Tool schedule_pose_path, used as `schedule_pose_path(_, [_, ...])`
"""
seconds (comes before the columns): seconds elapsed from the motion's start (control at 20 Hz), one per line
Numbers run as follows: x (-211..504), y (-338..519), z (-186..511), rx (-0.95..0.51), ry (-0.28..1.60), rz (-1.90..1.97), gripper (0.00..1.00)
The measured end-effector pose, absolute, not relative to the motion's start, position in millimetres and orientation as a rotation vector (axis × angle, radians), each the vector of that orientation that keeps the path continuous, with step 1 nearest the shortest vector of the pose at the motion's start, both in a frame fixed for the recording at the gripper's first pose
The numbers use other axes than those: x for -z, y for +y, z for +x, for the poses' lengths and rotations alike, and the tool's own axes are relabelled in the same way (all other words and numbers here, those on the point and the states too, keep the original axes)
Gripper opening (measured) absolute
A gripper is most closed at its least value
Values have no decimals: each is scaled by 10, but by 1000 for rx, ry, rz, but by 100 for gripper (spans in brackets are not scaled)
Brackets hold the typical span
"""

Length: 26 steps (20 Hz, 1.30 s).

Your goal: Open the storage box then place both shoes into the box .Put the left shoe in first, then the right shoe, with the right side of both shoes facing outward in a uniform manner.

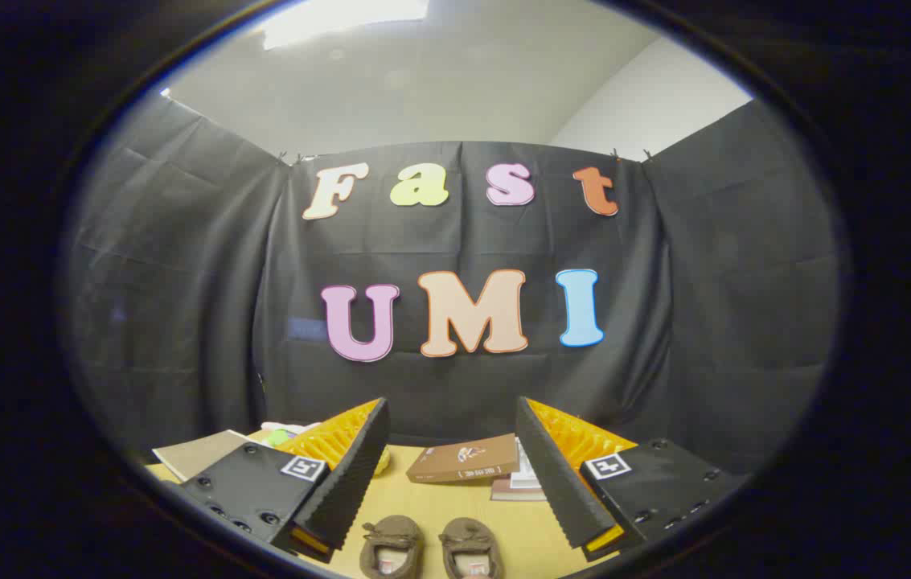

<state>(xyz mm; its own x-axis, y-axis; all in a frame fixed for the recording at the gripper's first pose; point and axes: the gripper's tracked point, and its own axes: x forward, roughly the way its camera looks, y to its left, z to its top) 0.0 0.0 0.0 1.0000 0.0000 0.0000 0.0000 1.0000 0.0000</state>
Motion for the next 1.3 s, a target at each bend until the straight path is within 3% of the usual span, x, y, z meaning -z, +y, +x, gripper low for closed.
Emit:
schedule_pose_path(0.8, [57,80,119,-15,3,-24,100])
schedule_pose_path(1.3, [410,742,124,-169,65,38,100])
